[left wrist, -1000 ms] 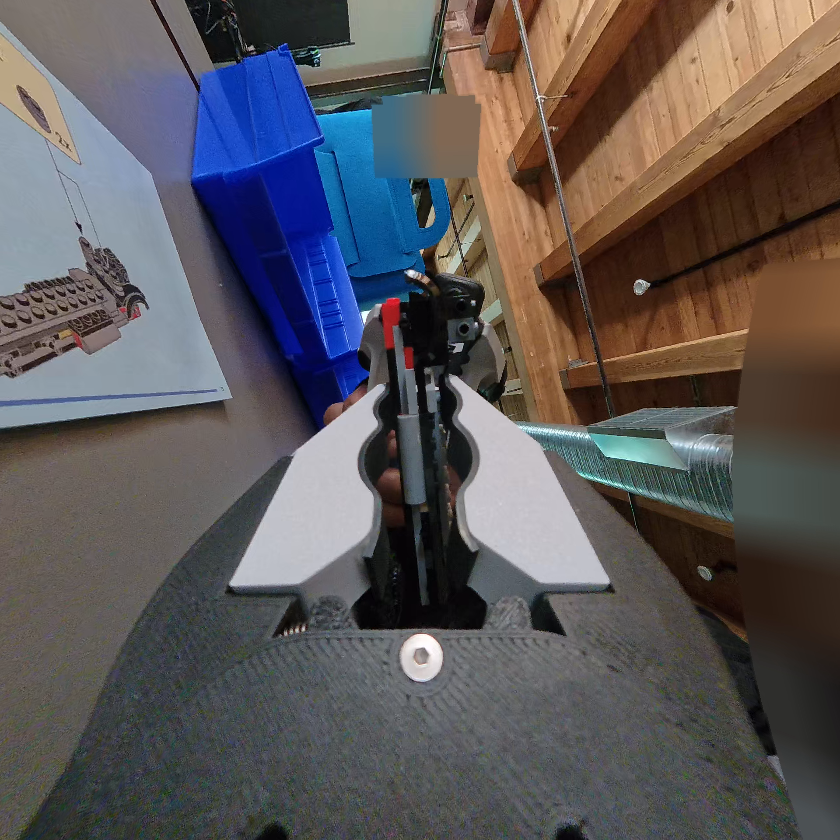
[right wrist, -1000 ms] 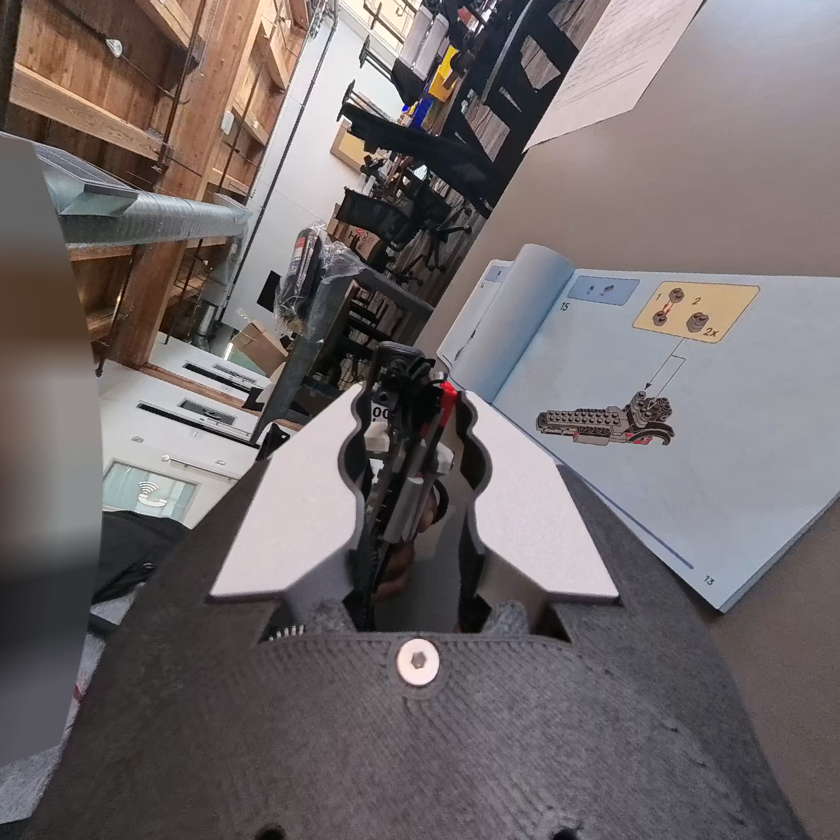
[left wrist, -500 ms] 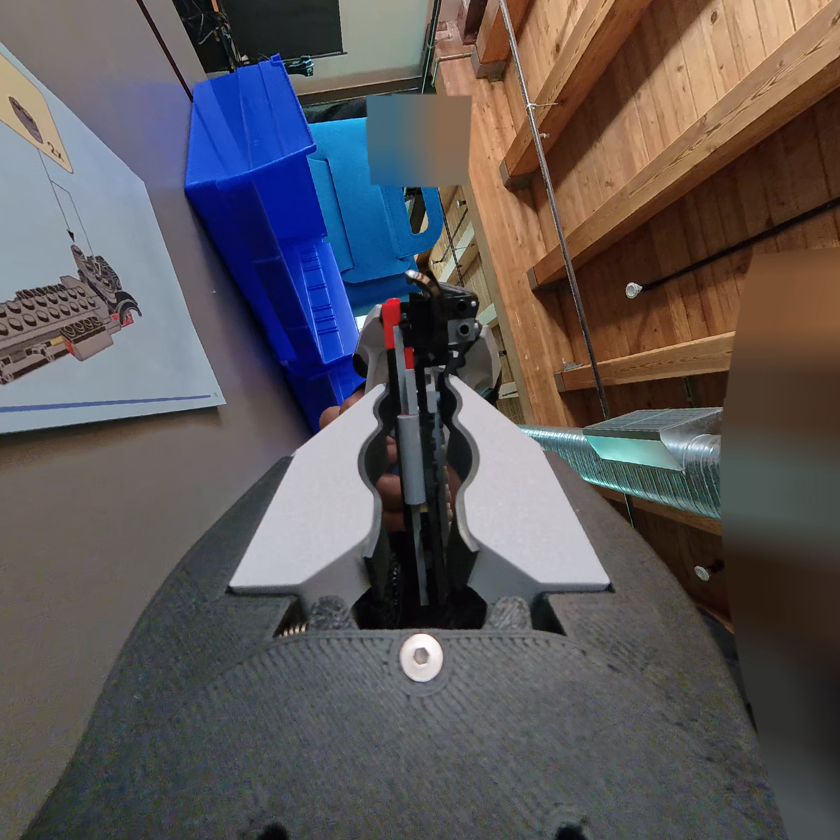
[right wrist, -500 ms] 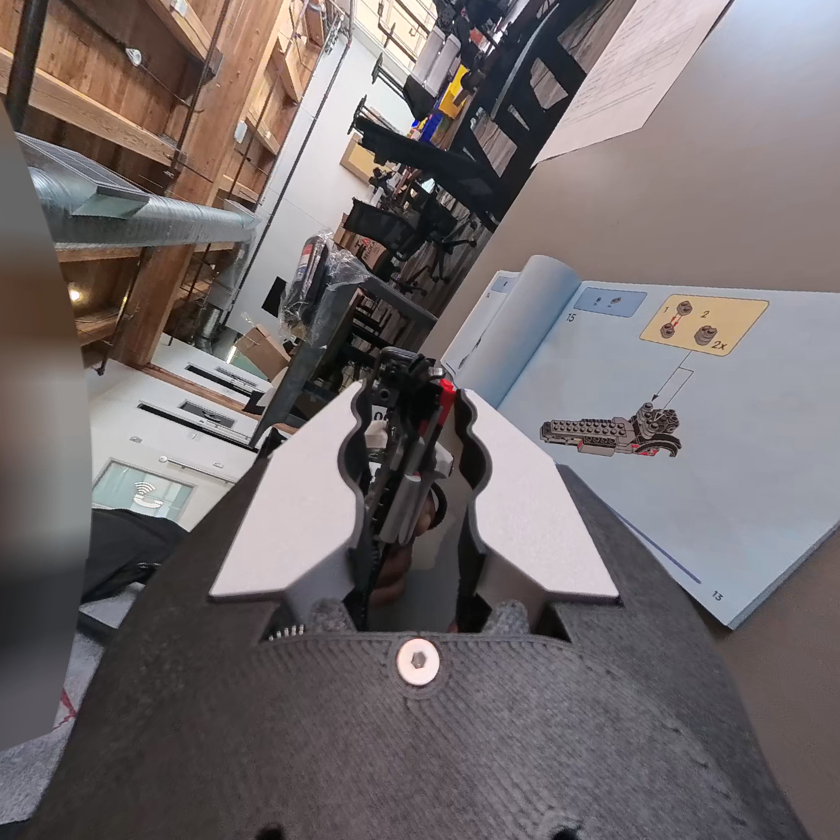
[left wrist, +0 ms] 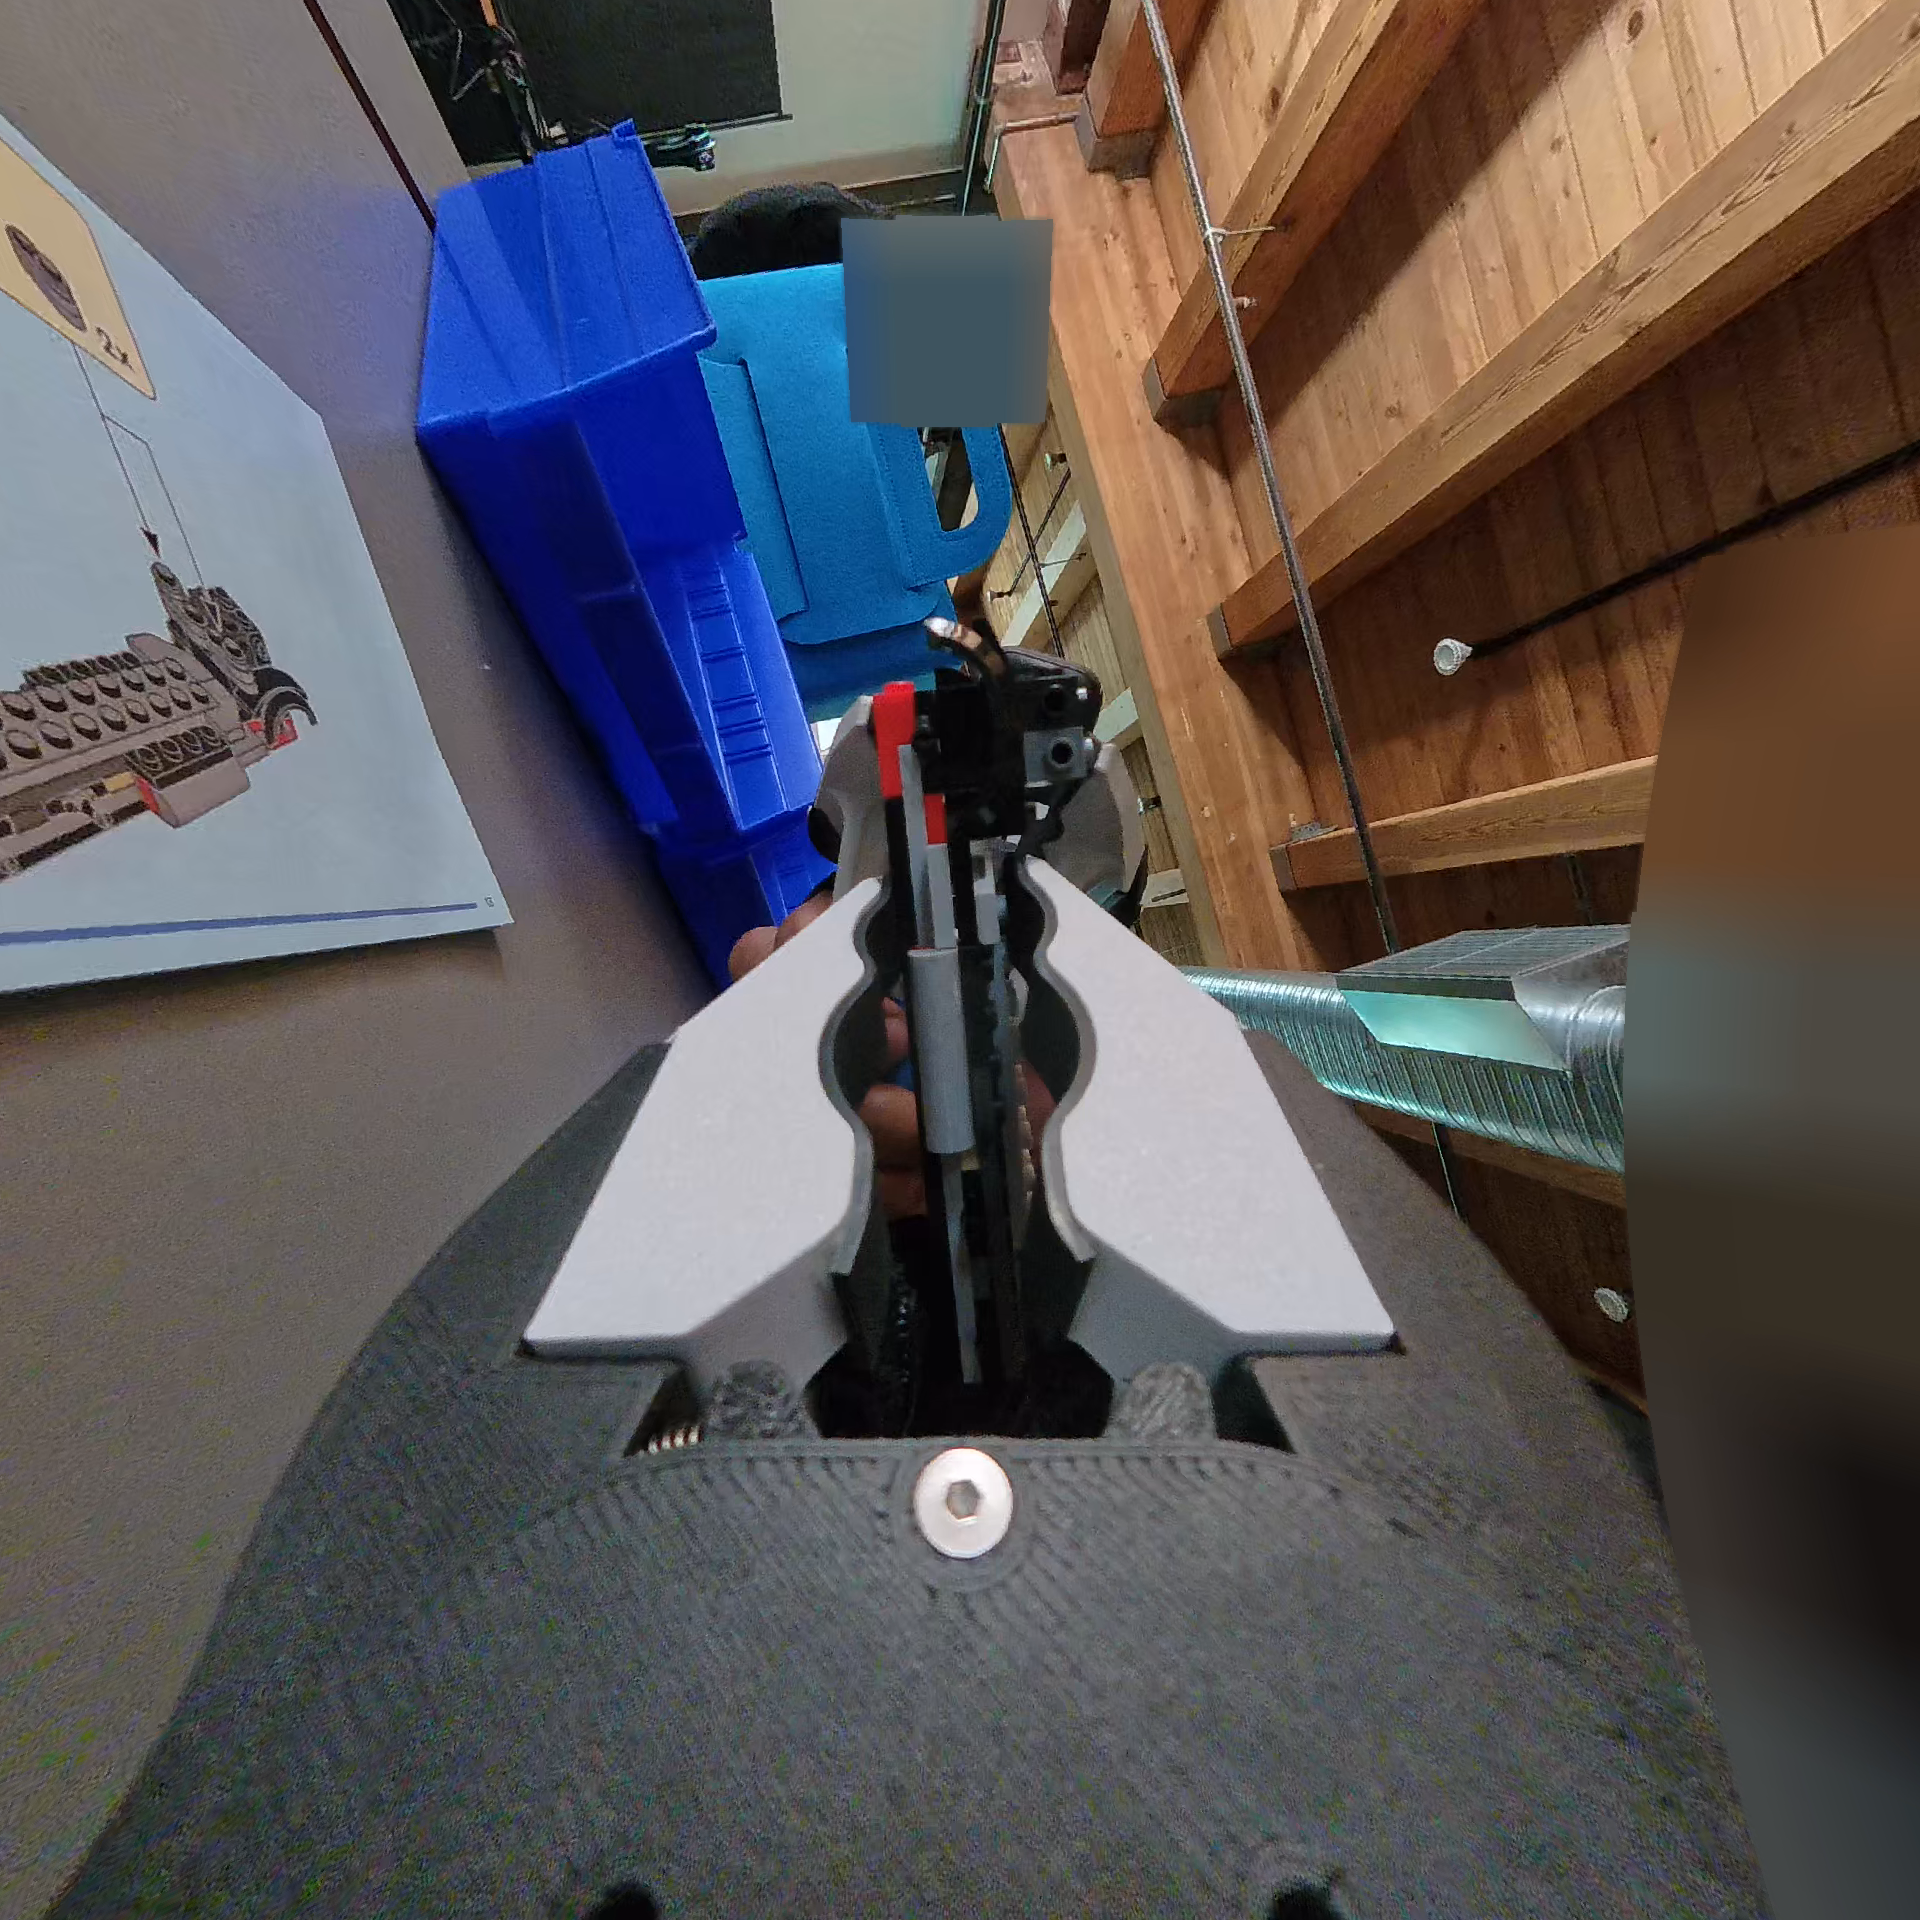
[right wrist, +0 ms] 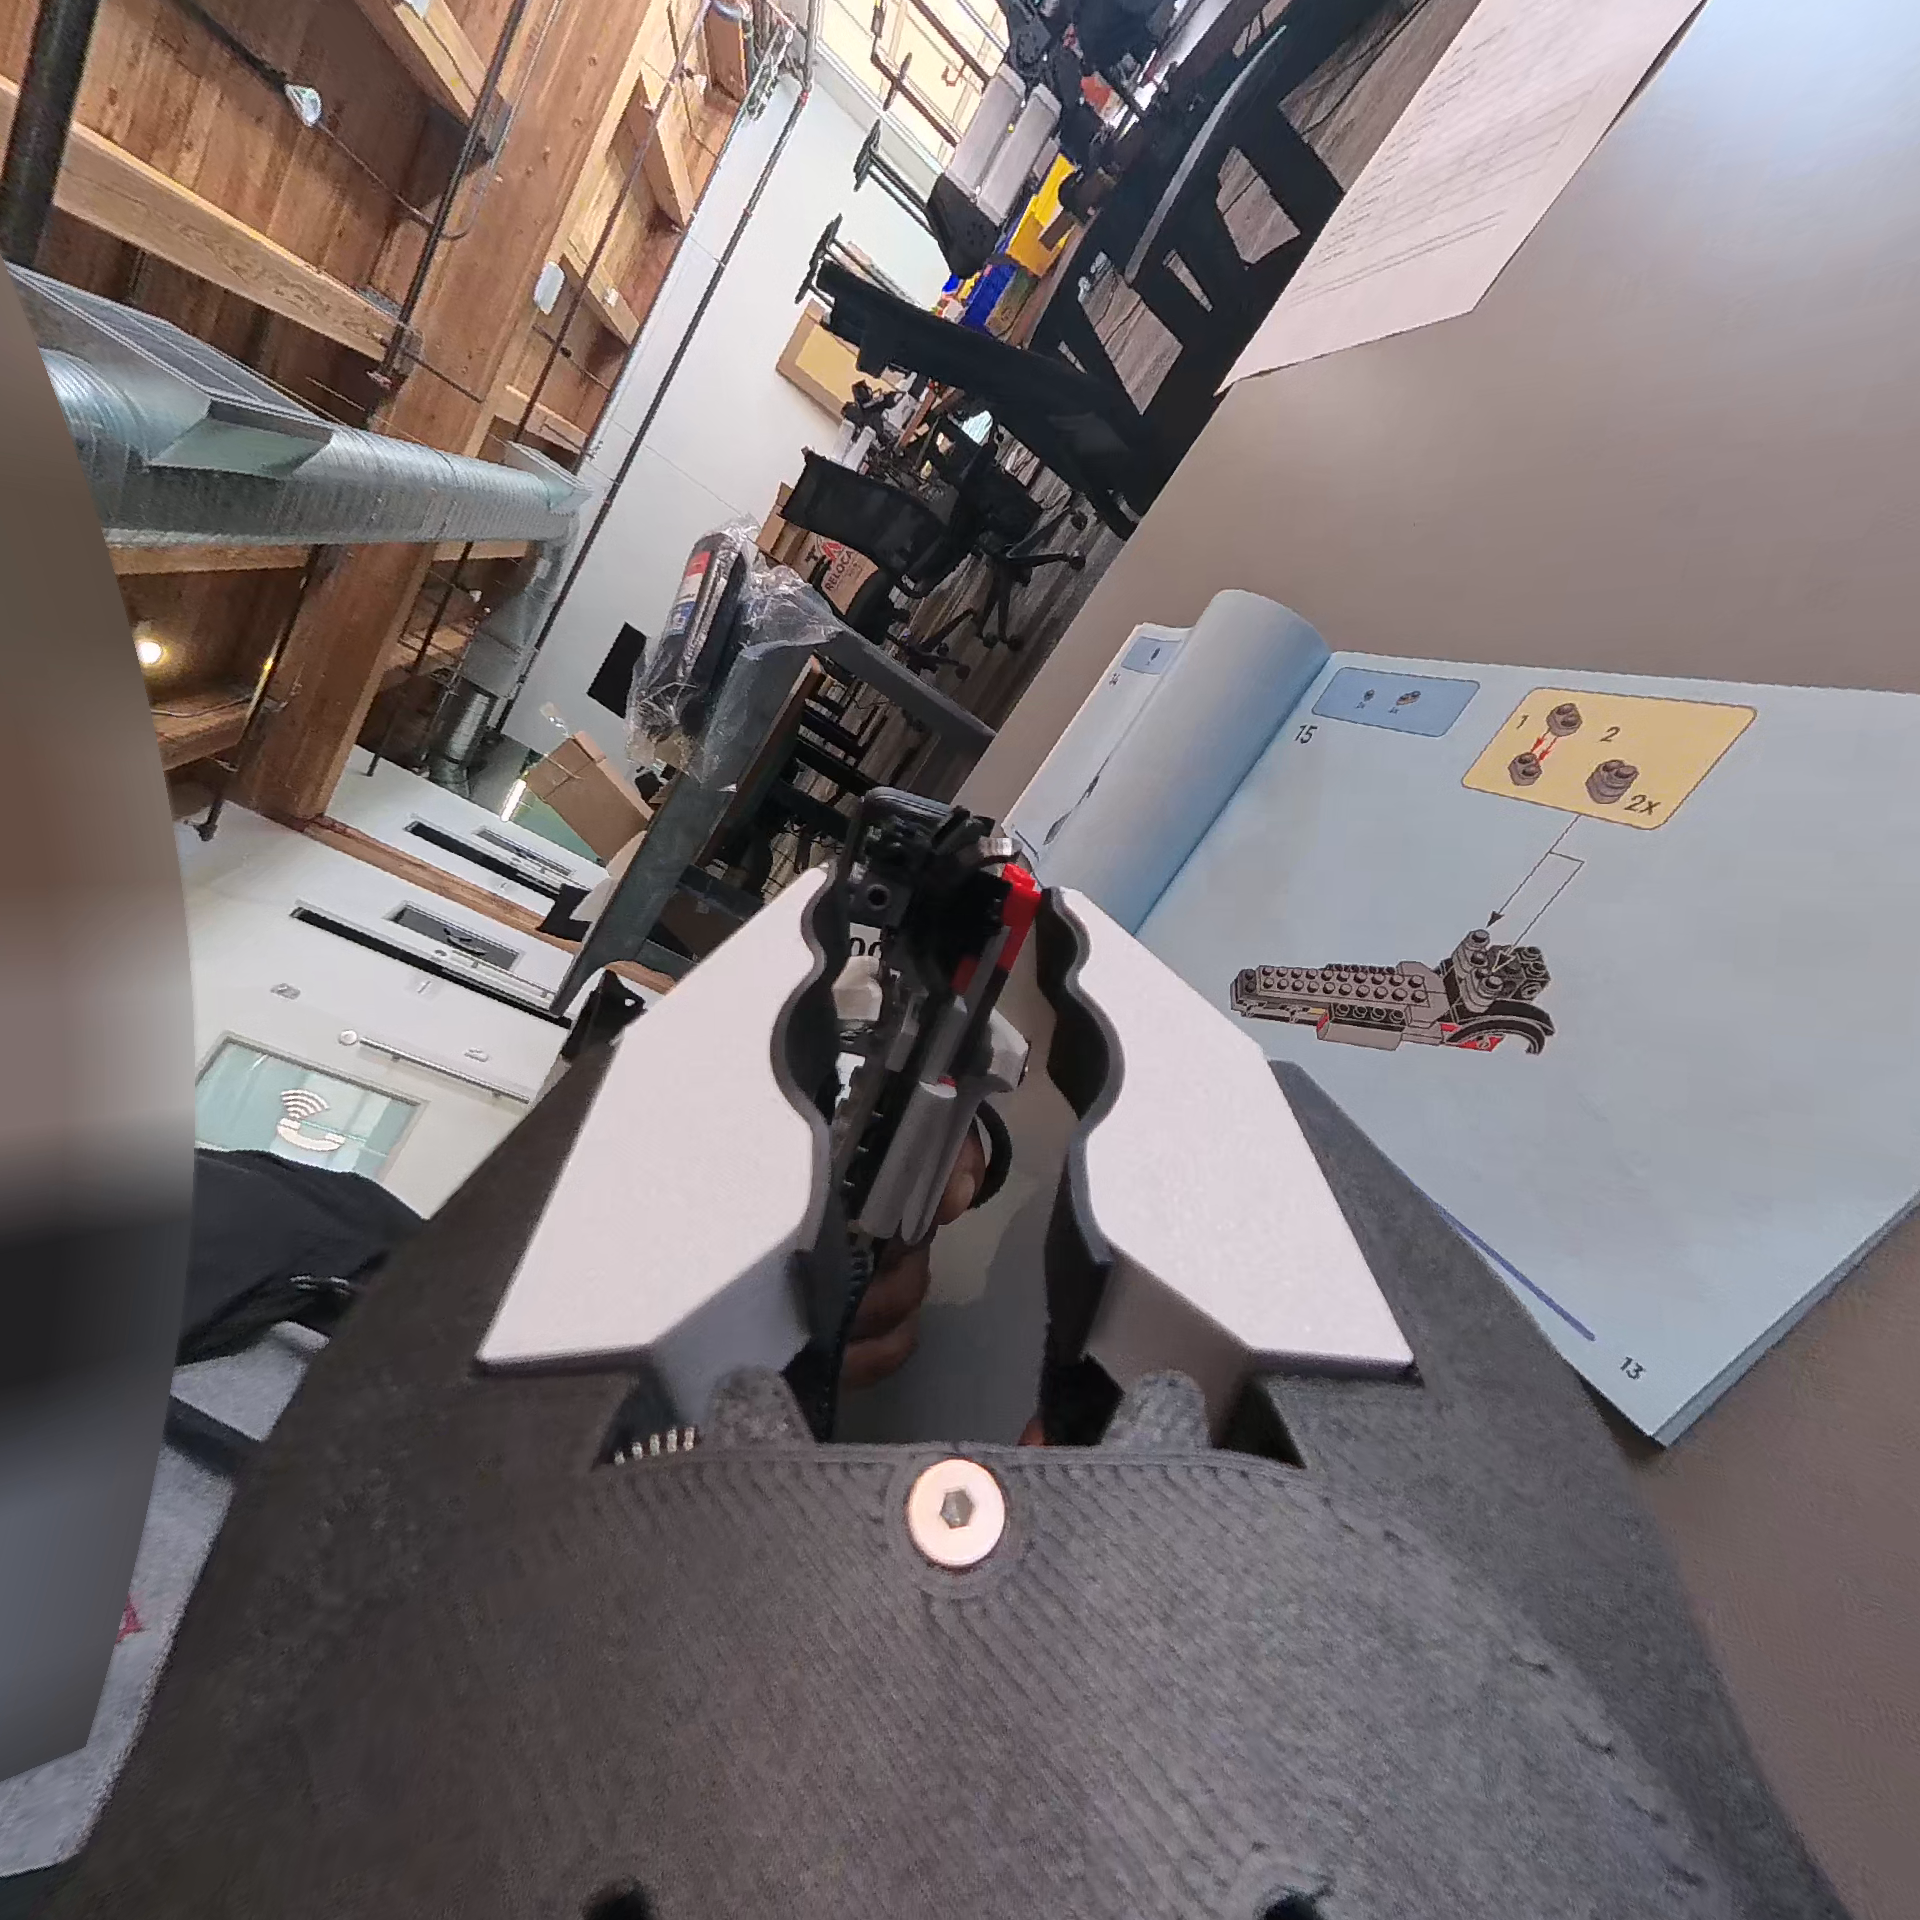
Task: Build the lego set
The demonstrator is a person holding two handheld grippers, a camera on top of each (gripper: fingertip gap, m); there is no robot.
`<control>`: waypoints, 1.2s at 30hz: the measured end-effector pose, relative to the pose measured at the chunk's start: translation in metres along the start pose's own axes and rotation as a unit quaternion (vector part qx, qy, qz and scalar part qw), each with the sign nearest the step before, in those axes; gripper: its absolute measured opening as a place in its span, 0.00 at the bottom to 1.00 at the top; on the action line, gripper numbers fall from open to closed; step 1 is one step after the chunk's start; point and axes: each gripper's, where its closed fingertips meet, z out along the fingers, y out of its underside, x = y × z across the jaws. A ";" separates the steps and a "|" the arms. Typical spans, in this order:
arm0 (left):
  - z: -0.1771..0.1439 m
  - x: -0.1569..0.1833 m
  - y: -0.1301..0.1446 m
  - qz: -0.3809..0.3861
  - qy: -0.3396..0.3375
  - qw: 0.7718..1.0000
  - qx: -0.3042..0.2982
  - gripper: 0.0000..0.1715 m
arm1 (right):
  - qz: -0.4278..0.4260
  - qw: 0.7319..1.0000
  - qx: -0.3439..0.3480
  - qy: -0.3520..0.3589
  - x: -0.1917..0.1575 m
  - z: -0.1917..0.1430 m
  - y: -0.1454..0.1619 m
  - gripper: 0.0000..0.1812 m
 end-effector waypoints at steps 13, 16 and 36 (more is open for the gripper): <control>0.000 -0.002 0.000 -0.007 0.001 1.000 0.001 0.11 | -0.006 1.000 0.000 0.002 0.002 0.000 0.001 0.21; 0.000 -0.002 0.000 -0.007 0.001 1.000 0.000 0.11 | -0.004 1.000 0.000 0.001 0.002 -0.001 0.001 0.21; 0.002 -0.002 -0.002 0.028 -0.007 1.000 0.006 0.11 | 0.028 0.999 0.014 -0.011 -0.003 0.001 0.000 0.31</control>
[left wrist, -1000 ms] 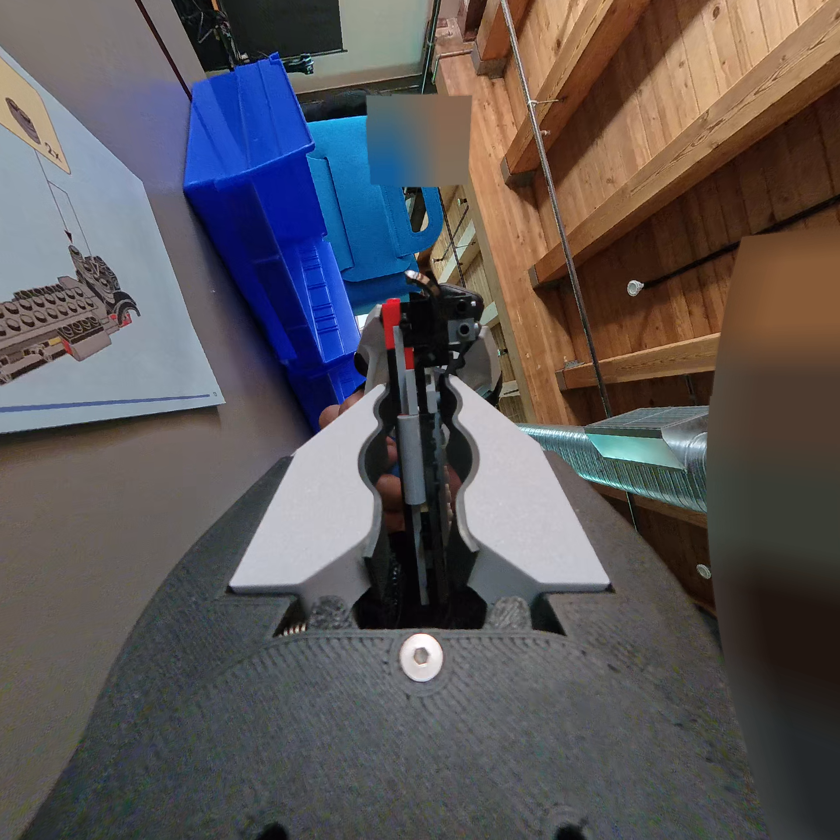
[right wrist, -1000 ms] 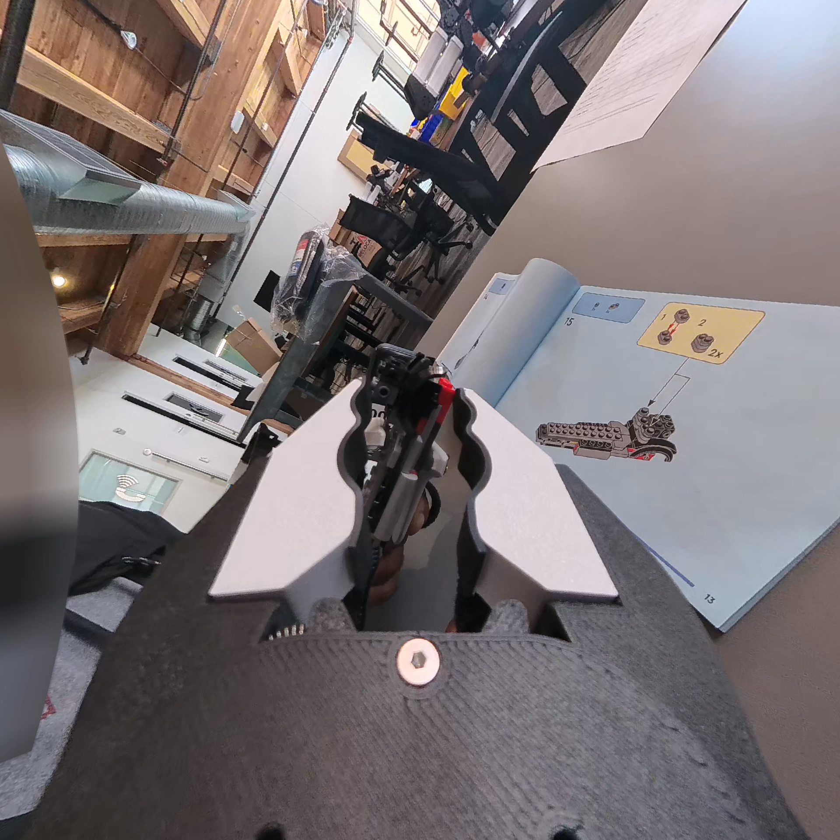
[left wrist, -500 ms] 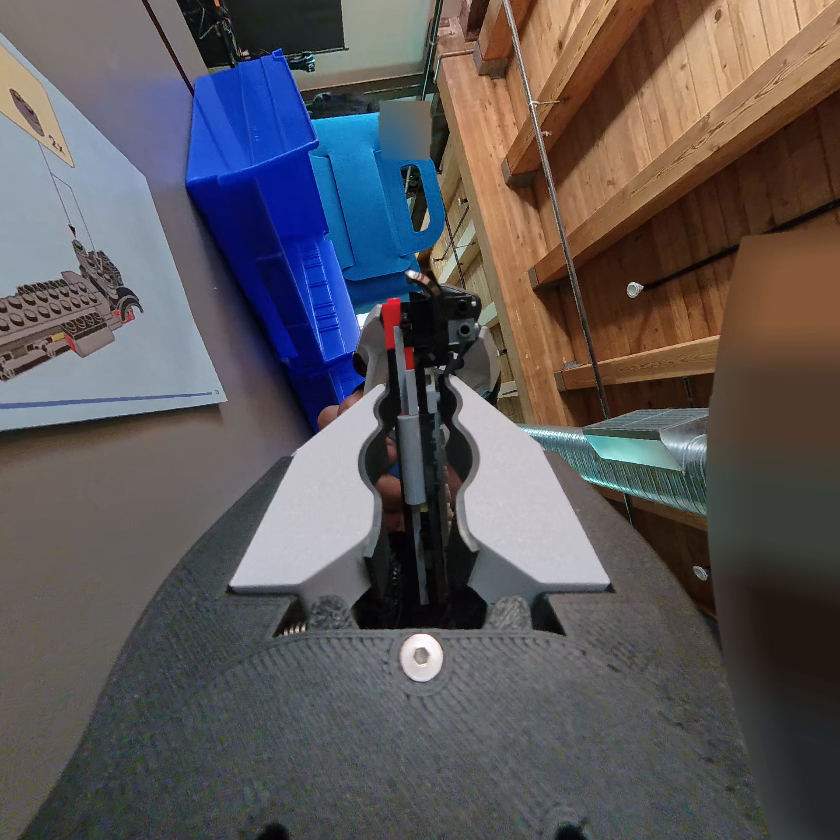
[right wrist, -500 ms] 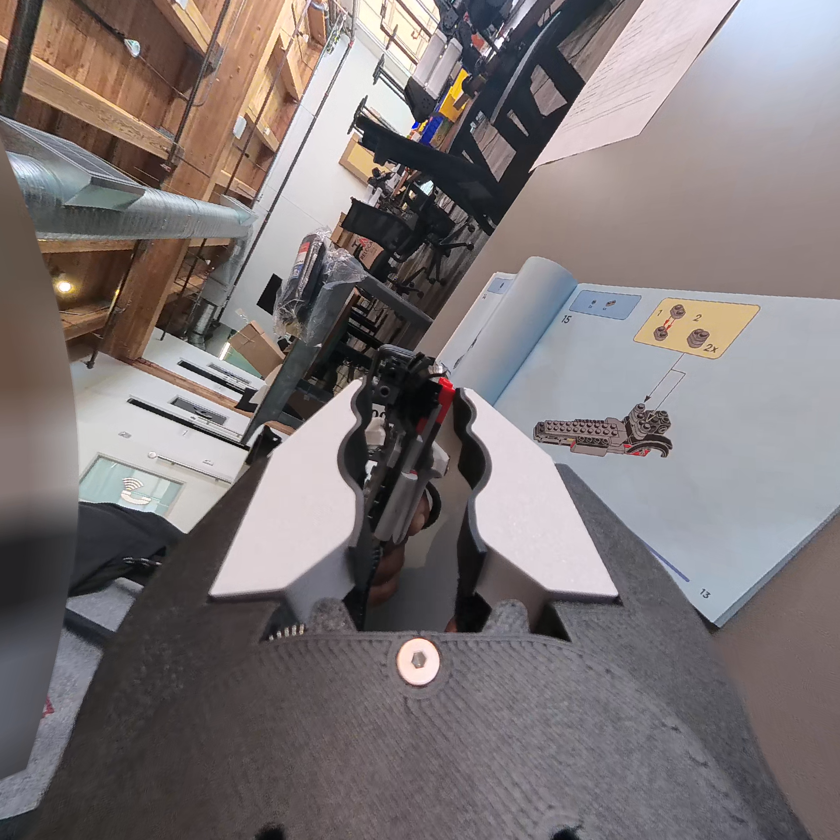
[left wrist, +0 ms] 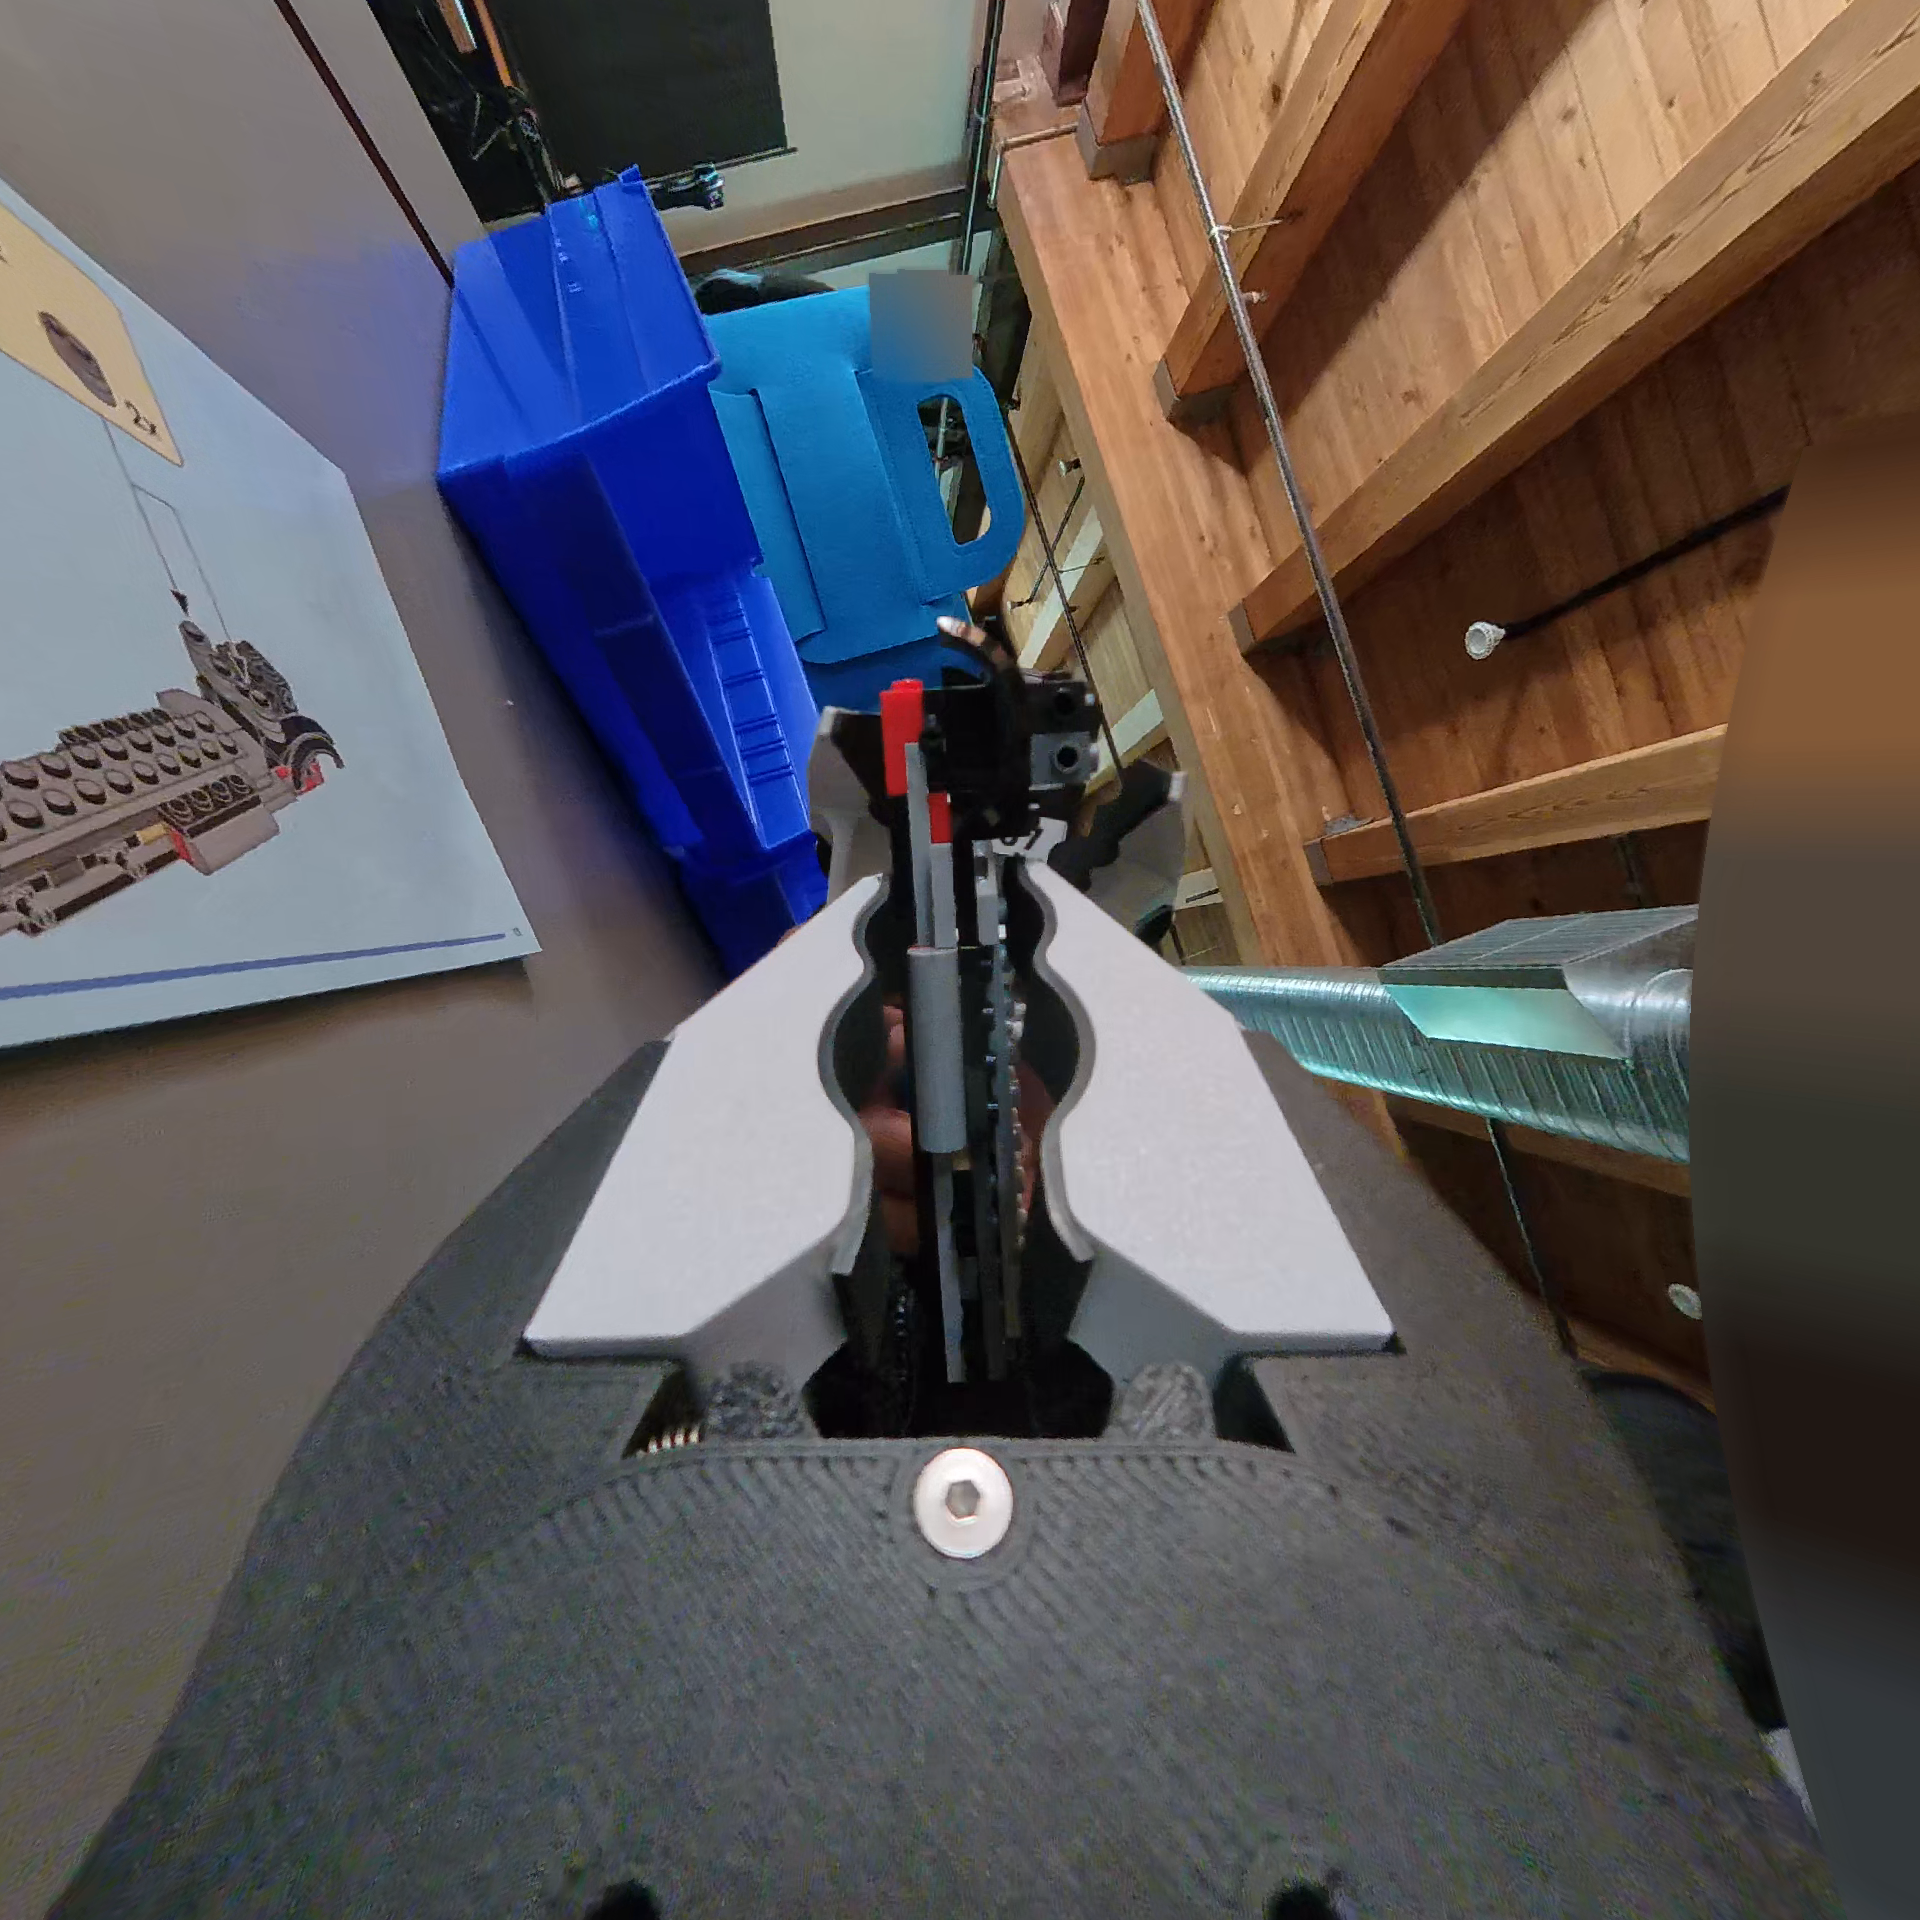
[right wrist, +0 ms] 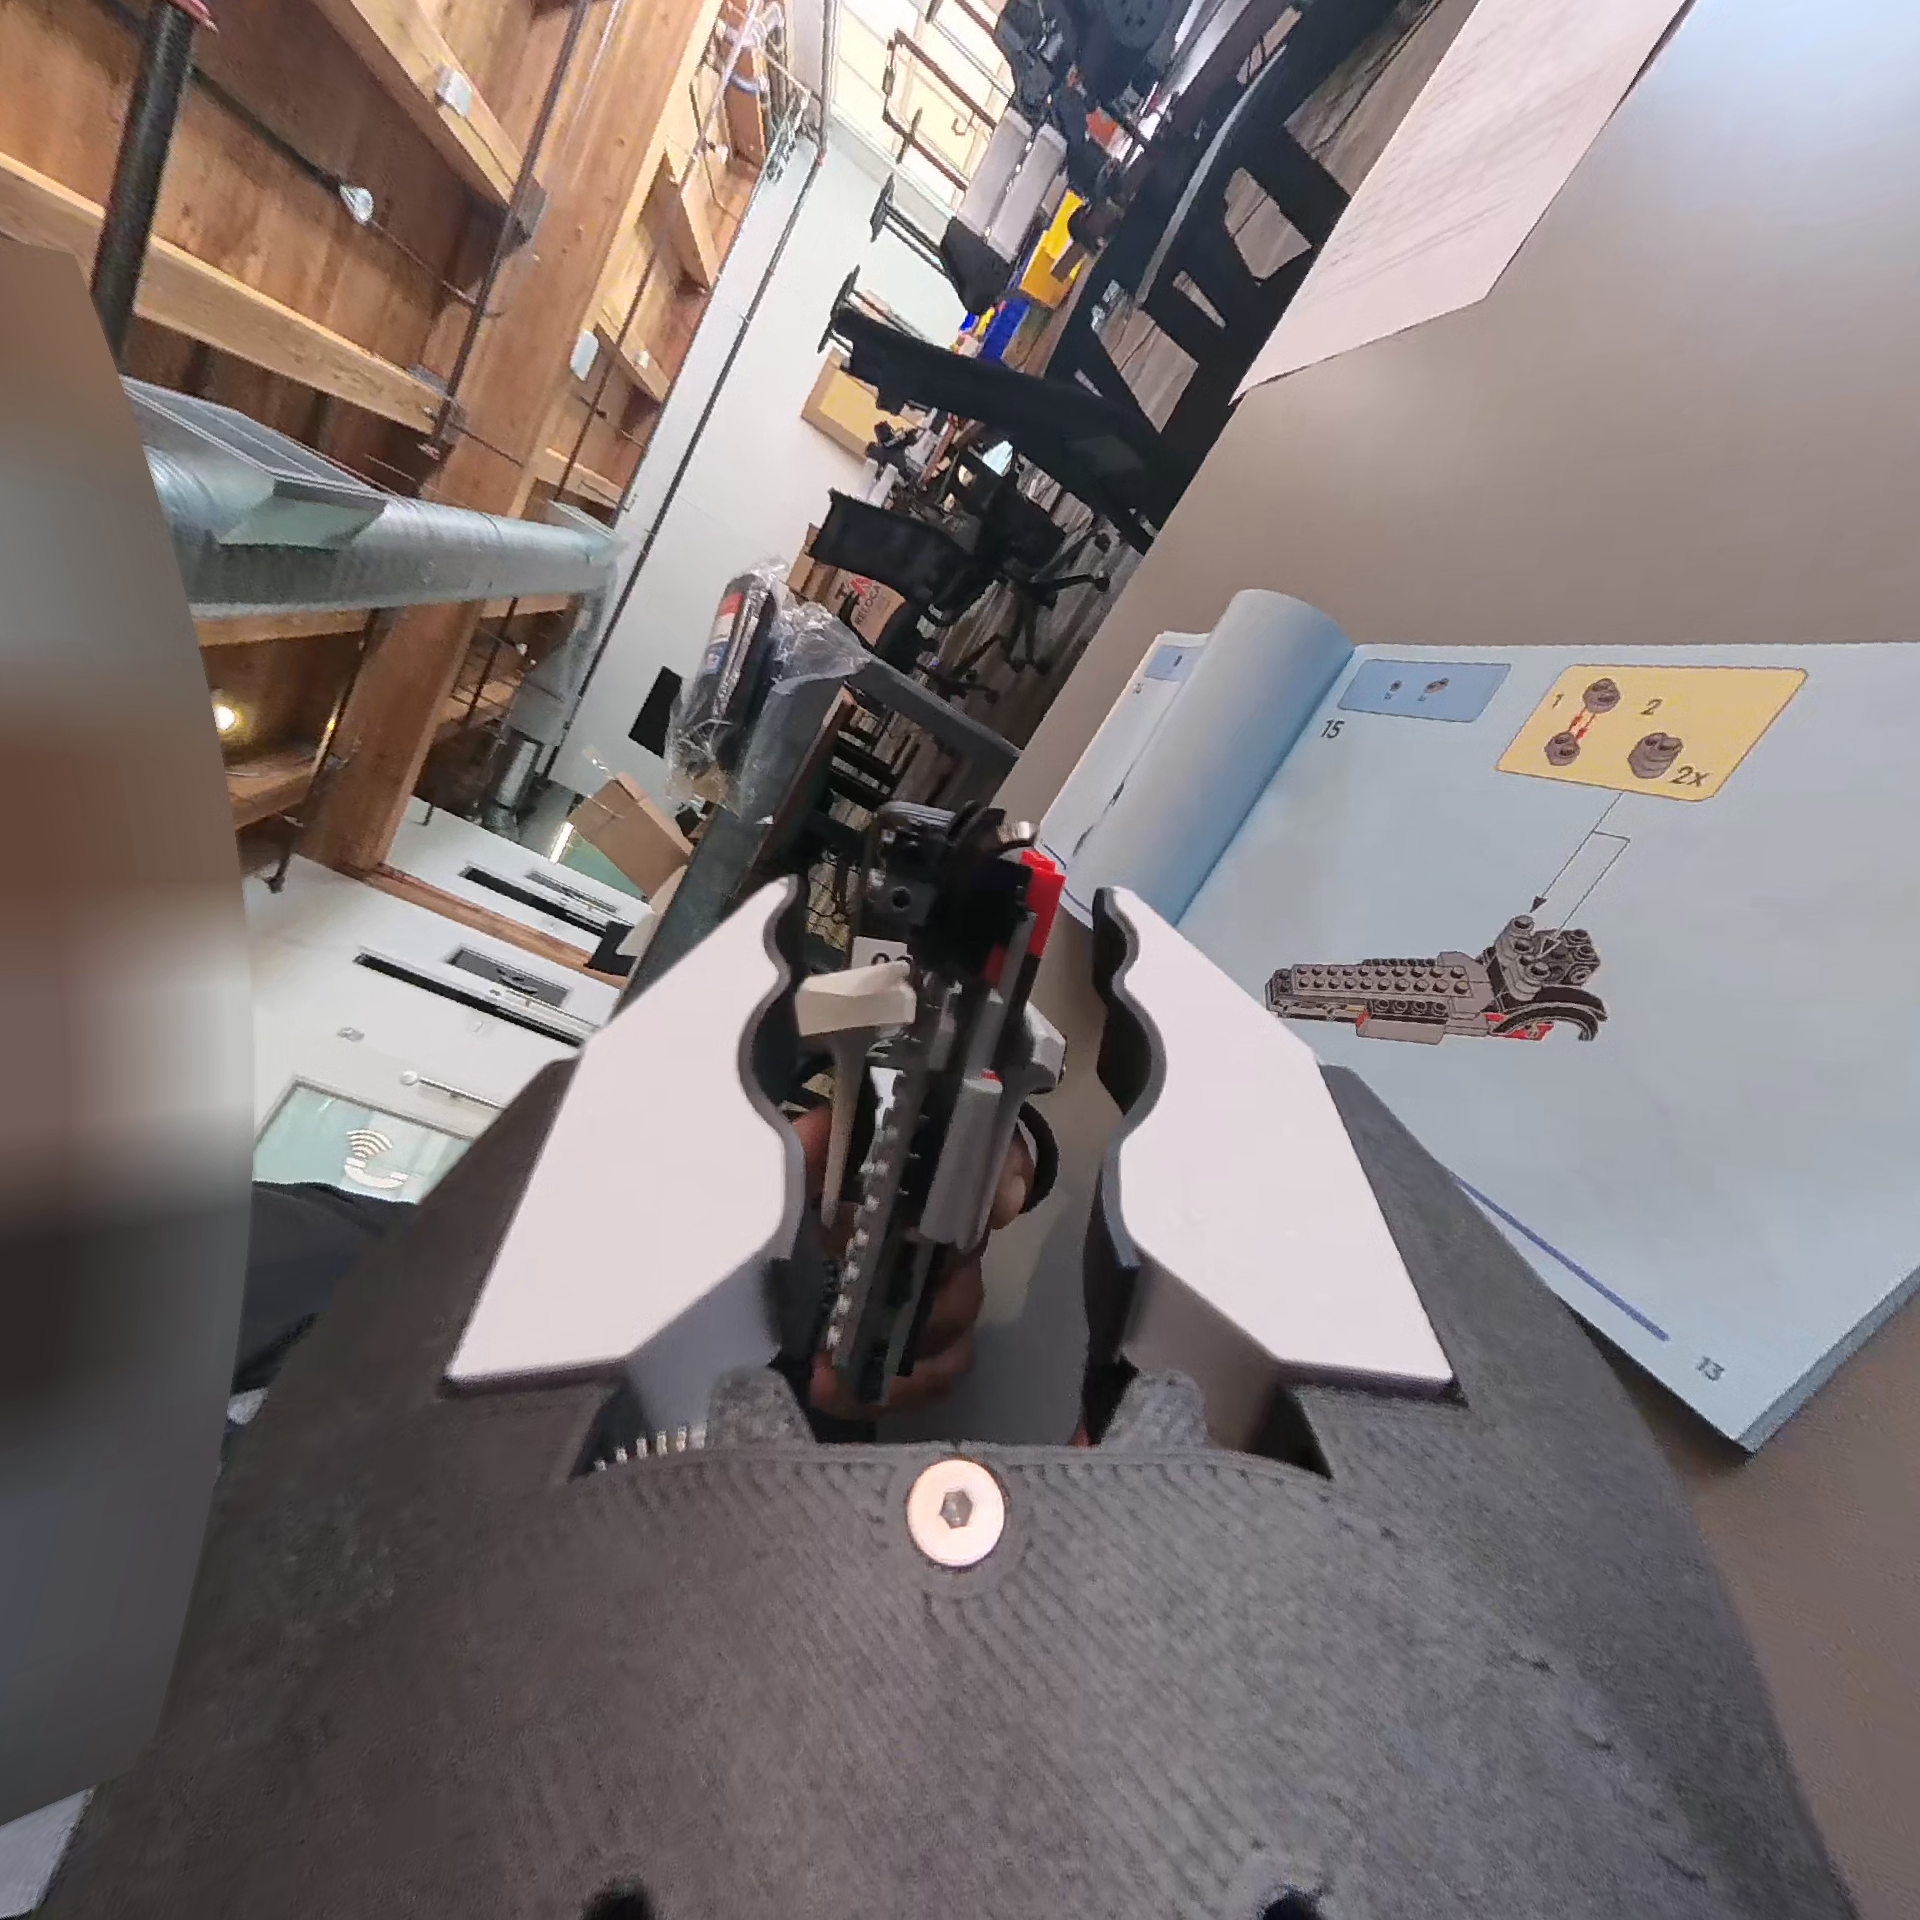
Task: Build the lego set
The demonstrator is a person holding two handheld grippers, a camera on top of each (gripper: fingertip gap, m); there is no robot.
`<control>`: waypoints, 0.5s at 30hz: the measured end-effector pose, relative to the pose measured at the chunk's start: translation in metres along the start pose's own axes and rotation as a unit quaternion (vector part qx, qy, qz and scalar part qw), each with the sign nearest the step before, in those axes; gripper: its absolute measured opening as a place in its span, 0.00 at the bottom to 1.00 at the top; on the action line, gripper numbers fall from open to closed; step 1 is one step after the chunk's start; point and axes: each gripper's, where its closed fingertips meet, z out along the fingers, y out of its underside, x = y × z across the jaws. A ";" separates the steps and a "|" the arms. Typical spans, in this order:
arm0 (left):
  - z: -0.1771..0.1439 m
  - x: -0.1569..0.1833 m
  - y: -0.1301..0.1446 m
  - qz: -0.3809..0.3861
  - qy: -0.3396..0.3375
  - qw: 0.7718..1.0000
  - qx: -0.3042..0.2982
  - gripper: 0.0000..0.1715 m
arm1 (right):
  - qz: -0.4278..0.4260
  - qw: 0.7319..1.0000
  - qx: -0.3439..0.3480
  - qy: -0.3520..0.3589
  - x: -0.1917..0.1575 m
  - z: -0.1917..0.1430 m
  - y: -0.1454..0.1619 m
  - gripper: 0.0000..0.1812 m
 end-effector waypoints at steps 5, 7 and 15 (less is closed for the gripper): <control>0.000 0.002 0.000 0.034 -0.012 0.999 -0.004 0.11 | -0.003 1.000 0.002 0.000 -0.001 0.000 0.000 0.26; 0.000 0.002 0.000 0.046 -0.019 0.999 -0.006 0.11 | -0.007 1.000 0.002 -0.001 -0.001 0.001 0.000 0.24; 0.000 0.001 0.001 0.081 -0.036 0.996 -0.014 0.11 | -0.013 1.000 0.005 -0.010 -0.003 0.000 0.001 0.21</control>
